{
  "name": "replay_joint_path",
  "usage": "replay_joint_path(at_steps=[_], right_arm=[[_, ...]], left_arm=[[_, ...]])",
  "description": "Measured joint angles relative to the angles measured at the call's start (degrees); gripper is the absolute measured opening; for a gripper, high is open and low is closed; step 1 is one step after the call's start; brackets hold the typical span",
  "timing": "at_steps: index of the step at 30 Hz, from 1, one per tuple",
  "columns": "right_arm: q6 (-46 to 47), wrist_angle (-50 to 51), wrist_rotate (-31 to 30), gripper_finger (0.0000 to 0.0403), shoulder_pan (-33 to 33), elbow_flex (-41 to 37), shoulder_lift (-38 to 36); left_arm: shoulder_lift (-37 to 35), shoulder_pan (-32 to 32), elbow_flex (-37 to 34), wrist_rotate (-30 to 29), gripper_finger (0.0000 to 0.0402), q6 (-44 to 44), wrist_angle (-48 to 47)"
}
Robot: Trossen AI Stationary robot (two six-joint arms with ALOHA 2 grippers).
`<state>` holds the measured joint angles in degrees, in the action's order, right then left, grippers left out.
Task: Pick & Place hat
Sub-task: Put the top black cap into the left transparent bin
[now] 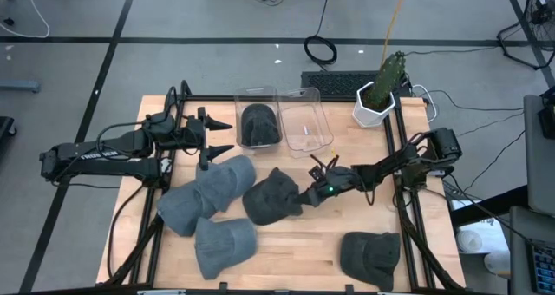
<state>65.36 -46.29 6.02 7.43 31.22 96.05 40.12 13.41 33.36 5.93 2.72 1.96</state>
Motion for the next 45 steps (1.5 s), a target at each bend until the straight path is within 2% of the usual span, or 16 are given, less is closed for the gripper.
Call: replay_joint_path(at_steps=[12,21,27,34,38,42,45], right_arm=[[-3.79,11.70,1.51,0.0212,-4.10,0.07,-0.11],[-4.63,10.49,-0.36,0.0212,-5.63,0.15,0.79],[-3.89,4.27,0.61,0.0212,-5.12,1.29,4.37],[-6.90,10.30,3.89,0.0212,-4.51,6.86,9.42],[-6.89,4.90,4.87,0.0212,-4.49,7.41,9.94],[-4.74,-4.48,10.38,0.0212,-4.32,7.12,10.48],[-3.16,-7.41,11.47,0.0212,-4.23,7.17,10.24]], left_arm=[[0.02,0.00,0.00,0.00,0.0306,0.00,0.00],[0.00,-0.01,-0.02,0.00,0.0306,0.00,0.00],[0.00,0.00,-0.02,0.00,0.0306,0.00,0.01],[0.02,0.00,-0.02,0.00,0.0306,0.02,0.00],[0.01,-0.01,-0.02,0.00,0.0306,0.00,-0.02],[0.02,-0.02,-0.02,0.00,0.0306,0.00,-0.02],[0.02,0.00,-0.02,0.00,0.0306,0.00,0.09]])
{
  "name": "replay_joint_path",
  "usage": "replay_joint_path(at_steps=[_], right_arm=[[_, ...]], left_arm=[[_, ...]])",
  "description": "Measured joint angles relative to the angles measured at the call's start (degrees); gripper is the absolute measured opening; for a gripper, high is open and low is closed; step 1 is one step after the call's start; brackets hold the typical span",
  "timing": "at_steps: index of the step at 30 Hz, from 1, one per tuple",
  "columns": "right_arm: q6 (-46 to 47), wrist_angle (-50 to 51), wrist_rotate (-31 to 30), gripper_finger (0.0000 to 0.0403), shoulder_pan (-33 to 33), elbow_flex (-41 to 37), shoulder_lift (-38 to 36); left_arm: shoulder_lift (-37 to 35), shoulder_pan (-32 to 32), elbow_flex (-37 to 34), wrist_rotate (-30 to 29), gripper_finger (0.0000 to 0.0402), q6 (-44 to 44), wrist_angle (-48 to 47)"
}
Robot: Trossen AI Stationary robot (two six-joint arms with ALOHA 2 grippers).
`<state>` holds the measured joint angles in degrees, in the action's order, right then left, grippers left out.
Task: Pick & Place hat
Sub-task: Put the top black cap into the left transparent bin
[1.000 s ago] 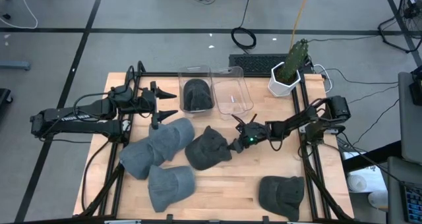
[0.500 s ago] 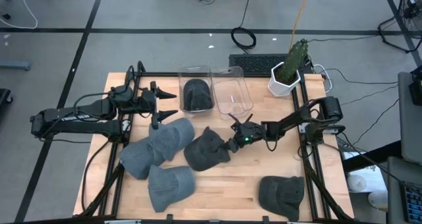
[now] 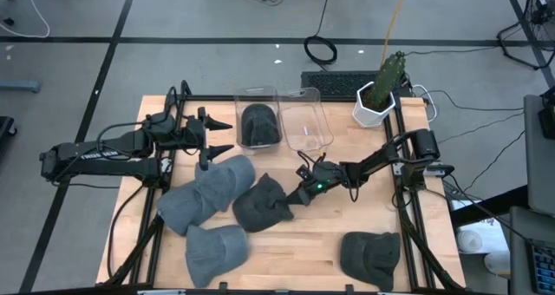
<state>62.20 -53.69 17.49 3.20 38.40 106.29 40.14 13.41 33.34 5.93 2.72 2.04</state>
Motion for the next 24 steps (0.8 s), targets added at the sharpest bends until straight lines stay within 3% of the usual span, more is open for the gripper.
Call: replay_joint_path(at_steps=[13,20,24], right_arm=[[-3.44,7.26,-5.04,0.0194,-0.09,0.13,-0.21],[-10.56,-0.40,6.89,0.0181,2.23,-0.96,0.03],[-19.66,0.23,6.42,0.0180,3.56,-0.94,-1.83]], left_arm=[[0.00,0.00,0.00,0.00,0.0306,0.00,-0.02],[0.00,0.00,0.00,0.00,0.0306,0.00,-0.05],[0.00,0.00,0.00,0.00,0.0306,0.00,-0.07]])
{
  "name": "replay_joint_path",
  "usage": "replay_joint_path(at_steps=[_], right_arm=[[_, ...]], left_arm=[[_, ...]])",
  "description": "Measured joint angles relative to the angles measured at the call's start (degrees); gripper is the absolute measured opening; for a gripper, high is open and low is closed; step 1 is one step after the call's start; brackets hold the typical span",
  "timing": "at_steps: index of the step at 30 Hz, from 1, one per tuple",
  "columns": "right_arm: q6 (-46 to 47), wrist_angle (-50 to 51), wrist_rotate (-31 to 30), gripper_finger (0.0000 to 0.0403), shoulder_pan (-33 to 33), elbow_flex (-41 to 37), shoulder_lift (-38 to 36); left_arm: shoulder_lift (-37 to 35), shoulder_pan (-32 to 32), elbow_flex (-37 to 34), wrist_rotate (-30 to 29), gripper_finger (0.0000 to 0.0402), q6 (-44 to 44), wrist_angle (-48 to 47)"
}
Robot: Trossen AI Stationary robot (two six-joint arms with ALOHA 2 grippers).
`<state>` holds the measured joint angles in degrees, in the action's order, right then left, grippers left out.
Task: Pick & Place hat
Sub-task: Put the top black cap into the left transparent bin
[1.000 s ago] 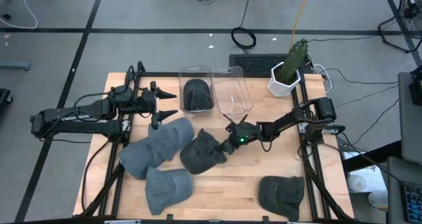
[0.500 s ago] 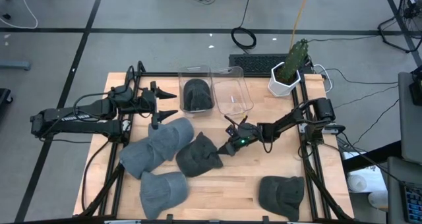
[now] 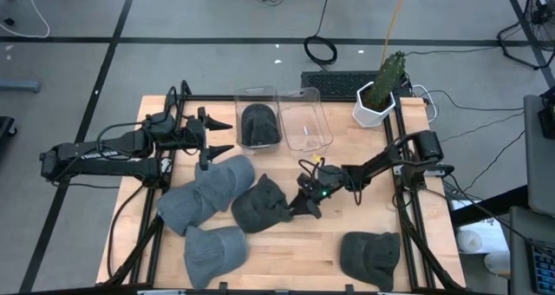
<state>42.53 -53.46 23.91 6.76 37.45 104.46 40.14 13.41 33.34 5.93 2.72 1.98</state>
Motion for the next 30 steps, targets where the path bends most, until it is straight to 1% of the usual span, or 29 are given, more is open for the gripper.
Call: replay_joint_path(at_steps=[2,4,8,10,11,13,20,23,28,30], right_arm=[[-6.15,3.07,-1.26,0.0180,0.83,0.21,-1.43],[-13.81,9.08,-4.54,0.0180,1.81,0.70,-4.54],[-29.74,27.12,-19.24,0.0180,5.25,4.62,-10.00],[-34.05,33.39,-23.98,0.0180,7.24,6.85,-10.58],[-35.36,34.21,-25.20,0.0180,8.12,7.82,-10.35],[-36.37,34.58,-25.34,0.0180,9.09,8.98,-9.48],[-35.93,34.28,-25.24,0.0180,9.46,11.69,-5.40],[-36.16,34.80,-23.57,0.0180,9.87,13.72,-2.38],[-36.33,35.24,-24.15,0.0180,10.66,16.54,0.03],[-36.36,35.45,-25.50,0.0180,10.67,16.87,0.85]], left_arm=[[0.00,0.00,0.00,0.00,0.0306,0.00,-0.02],[0.00,-0.02,0.00,0.00,0.0306,0.00,0.04],[0.00,-0.01,0.00,0.00,0.0306,0.00,-0.01],[0.00,0.00,0.00,0.00,0.0306,0.00,0.02],[0.00,0.00,0.00,0.00,0.0306,0.01,0.06],[-0.01,-0.02,0.00,0.00,0.0306,0.00,0.07],[0.00,0.00,0.00,0.00,0.0306,0.00,0.02],[0.00,0.00,0.00,0.00,0.0306,0.00,0.03],[0.00,0.00,0.00,0.00,0.0306,0.00,0.01],[0.00,0.00,0.00,0.00,0.0306,0.00,0.02]])
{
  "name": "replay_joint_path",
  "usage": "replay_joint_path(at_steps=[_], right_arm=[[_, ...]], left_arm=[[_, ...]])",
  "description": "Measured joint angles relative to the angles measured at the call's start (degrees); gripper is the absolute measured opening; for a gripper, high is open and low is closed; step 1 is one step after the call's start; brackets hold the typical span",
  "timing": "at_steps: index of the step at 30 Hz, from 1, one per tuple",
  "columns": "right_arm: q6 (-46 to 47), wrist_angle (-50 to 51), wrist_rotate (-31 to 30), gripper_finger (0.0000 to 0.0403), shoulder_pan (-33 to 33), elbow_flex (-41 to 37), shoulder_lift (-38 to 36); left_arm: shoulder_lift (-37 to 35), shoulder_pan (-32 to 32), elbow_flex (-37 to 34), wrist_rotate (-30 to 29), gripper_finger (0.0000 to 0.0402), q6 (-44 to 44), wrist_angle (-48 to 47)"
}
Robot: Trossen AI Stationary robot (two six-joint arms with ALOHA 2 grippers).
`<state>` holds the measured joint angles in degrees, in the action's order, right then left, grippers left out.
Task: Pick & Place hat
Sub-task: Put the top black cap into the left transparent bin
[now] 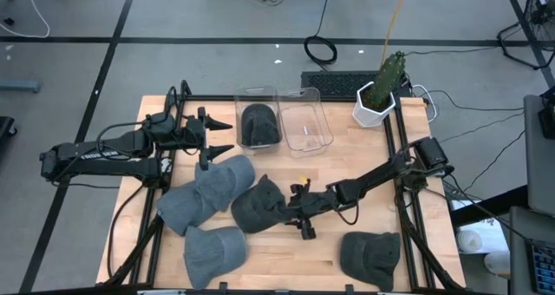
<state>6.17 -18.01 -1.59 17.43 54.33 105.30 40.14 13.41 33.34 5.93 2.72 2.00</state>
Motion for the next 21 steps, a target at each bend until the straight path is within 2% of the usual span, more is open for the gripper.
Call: replay_joint_path(at_steps=[7,10,15,21], right_arm=[[-0.95,0.32,-1.19,0.0166,-0.94,0.06,4.27],[-2.04,-1.15,-1.17,0.0125,-0.79,0.04,5.09],[-5.40,-3.13,-1.17,0.0018,-0.44,-0.09,3.49],[-9.43,-1.80,-2.67,0.0005,-0.08,-0.10,-2.76]], left_arm=[[-0.02,0.00,0.00,0.00,0.0306,0.00,0.11],[0.00,0.00,0.00,0.00,0.0306,0.00,0.11],[0.00,0.00,0.00,0.00,0.0306,0.00,0.13],[0.00,0.00,0.00,0.00,0.0306,0.00,0.03]])
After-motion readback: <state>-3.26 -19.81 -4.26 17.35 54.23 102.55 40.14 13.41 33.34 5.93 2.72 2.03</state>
